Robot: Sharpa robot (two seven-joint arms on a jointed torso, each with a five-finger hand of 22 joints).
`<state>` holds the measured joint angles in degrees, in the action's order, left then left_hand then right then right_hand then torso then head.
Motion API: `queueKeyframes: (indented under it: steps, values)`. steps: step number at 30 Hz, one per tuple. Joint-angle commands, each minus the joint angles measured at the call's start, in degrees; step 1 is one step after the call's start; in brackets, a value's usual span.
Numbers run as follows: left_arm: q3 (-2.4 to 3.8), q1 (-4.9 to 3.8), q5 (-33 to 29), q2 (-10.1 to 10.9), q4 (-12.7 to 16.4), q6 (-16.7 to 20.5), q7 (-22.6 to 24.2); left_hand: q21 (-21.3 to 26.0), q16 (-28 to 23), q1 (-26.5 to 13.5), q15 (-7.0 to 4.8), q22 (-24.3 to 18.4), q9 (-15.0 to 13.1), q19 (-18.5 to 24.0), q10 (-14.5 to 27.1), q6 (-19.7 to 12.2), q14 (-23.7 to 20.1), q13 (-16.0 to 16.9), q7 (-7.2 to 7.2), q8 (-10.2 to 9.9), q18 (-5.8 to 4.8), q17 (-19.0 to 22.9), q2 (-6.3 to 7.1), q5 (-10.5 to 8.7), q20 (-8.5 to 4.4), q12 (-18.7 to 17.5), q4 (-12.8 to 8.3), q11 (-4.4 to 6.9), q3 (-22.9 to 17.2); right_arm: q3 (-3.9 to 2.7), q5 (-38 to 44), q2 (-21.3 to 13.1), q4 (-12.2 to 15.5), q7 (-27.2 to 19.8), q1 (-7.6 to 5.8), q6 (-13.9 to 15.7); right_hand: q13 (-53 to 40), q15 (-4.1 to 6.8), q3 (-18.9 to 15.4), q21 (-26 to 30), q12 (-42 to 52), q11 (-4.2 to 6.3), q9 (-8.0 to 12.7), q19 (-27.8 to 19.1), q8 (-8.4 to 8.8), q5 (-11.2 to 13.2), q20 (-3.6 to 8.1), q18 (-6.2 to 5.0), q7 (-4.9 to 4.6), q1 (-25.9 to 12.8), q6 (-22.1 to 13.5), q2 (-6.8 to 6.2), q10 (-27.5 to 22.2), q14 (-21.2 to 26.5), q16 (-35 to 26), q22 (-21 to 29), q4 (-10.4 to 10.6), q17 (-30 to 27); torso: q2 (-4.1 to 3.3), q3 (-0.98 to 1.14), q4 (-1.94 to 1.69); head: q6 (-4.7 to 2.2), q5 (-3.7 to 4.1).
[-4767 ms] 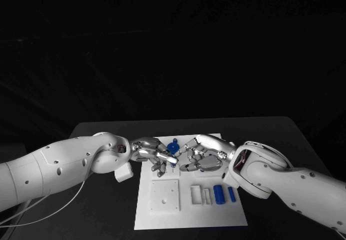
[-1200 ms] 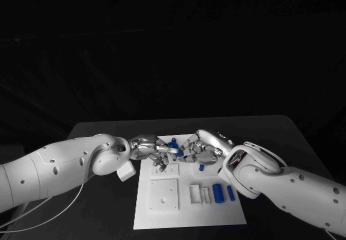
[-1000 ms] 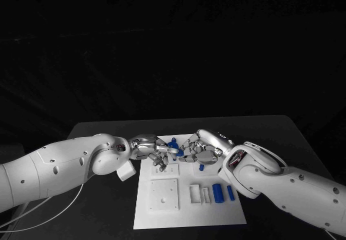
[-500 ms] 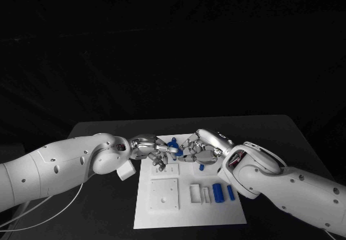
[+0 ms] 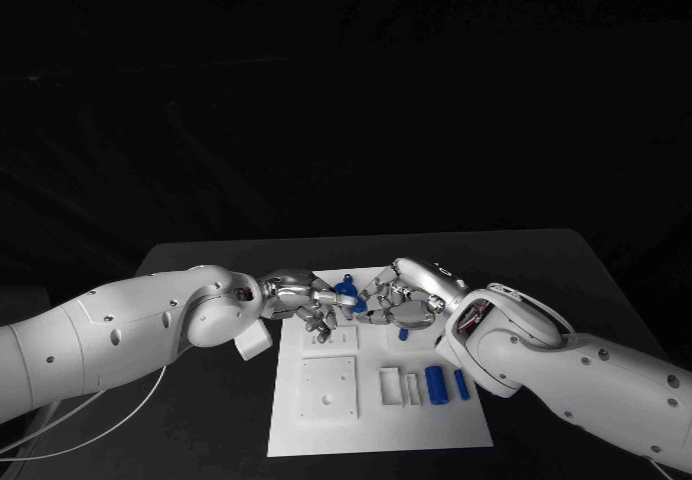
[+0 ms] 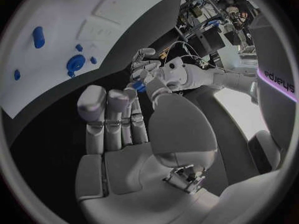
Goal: Assemble the parts on the task board
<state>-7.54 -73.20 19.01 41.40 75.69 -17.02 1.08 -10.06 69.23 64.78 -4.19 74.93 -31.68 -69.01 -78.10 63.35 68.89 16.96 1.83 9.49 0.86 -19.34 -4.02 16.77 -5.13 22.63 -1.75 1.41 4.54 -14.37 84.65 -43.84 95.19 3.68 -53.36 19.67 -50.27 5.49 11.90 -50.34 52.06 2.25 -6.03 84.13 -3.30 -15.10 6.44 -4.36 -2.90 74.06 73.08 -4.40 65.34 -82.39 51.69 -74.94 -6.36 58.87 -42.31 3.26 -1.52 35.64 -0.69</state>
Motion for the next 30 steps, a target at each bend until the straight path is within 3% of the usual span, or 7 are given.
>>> queueKeyframes:
  steps: [1,7,14,22,30]
  values:
    - [-0.01,-0.05,-0.16,-0.16,0.12,-0.01,0.05,0.16,0.24,0.09,-0.05,1.05,-0.07,-0.29,0.32,-0.09,-0.37,0.06,0.12,0.22,-0.86,0.08,-0.51,0.28,-0.09,0.26,-0.08,0.06,-0.32,-0.01,-0.11,0.08,0.05,-0.46,0.04,-1.45,-0.09,0.19,0.09,0.02,-0.33,0.18,-0.01,0.97,-0.33,-0.26,0.33,0.77,1.08,0.13,1.23,0.15,0.17,-0.23,-0.22,-6.3,0.26,0.03,0.0,-0.05,-0.03,0.0,0.02]
    - [-0.02,-0.05,-0.2,-0.18,0.2,-0.28,0.34,0.21,0.22,0.09,-0.03,1.04,-0.06,-0.22,0.37,-0.08,-0.44,-0.1,0.1,0.27,-0.86,0.12,-0.78,1.0,-0.07,0.08,-0.5,0.04,-0.47,-0.01,-0.11,0.16,-0.09,-0.25,0.04,-2.06,-0.13,0.18,0.04,0.04,-0.36,0.16,0.04,0.96,-0.33,-0.23,0.31,0.77,1.06,0.19,1.21,0.17,0.14,-0.19,-0.32,-6.31,0.28,0.01,0.0,-0.06,-0.03,0.03,-0.01]
    - [-0.02,-0.05,-0.24,-0.24,0.21,-0.34,0.25,0.12,0.28,0.51,-0.08,1.08,0.1,-0.24,0.3,-0.2,-0.42,-0.44,0.02,0.2,-0.86,0.13,-1.46,3.73,-0.11,-0.31,-1.8,0.07,-1.44,-0.01,-0.11,0.44,-0.25,-0.18,0.04,-2.27,-0.13,0.18,0.04,0.04,-0.36,0.16,0.04,0.96,-0.33,-0.23,0.31,0.77,1.06,0.19,1.21,0.17,0.14,-0.19,-0.32,-6.31,0.28,0.01,0.01,-0.02,0.01,0.05,-0.08]
    - [-0.03,-0.05,-0.2,-0.29,0.22,-0.77,0.09,0.07,0.28,-0.27,0.01,1.06,0.42,-0.14,0.35,-0.38,-0.48,-0.84,0.14,-0.01,-0.86,0.16,-1.59,3.89,-0.07,-0.86,-2.47,-0.03,-1.81,-0.01,-0.06,0.65,-0.42,-0.13,0.04,-2.19,-0.2,0.18,-0.03,0.02,-0.39,0.17,0.1,0.97,-0.34,-0.23,0.31,0.77,1.08,0.28,1.26,0.25,0.15,-0.2,-0.29,-6.32,0.31,0.12,-0.02,-0.03,-0.05,0.11,-0.02]
    - [-0.05,-0.05,-0.22,-0.39,0.24,-1.15,-0.67,0.08,0.36,-0.91,0.17,1.06,2.63,-0.09,0.39,-0.37,-0.58,-1.53,0.52,-1.29,-0.86,0.15,-1.73,4.43,0.03,-1.91,-2.48,-0.29,-2.11,-0.01,-0.03,0.79,-0.47,-0.16,0.04,-1.98,-0.2,0.18,-0.03,0.02,-0.39,0.17,0.1,0.97,-0.34,-0.23,0.31,0.77,1.08,0.28,1.26,0.25,0.15,-0.2,-0.29,-6.32,0.31,0.12,-0.01,0.01,-0.02,0.13,-0.04]
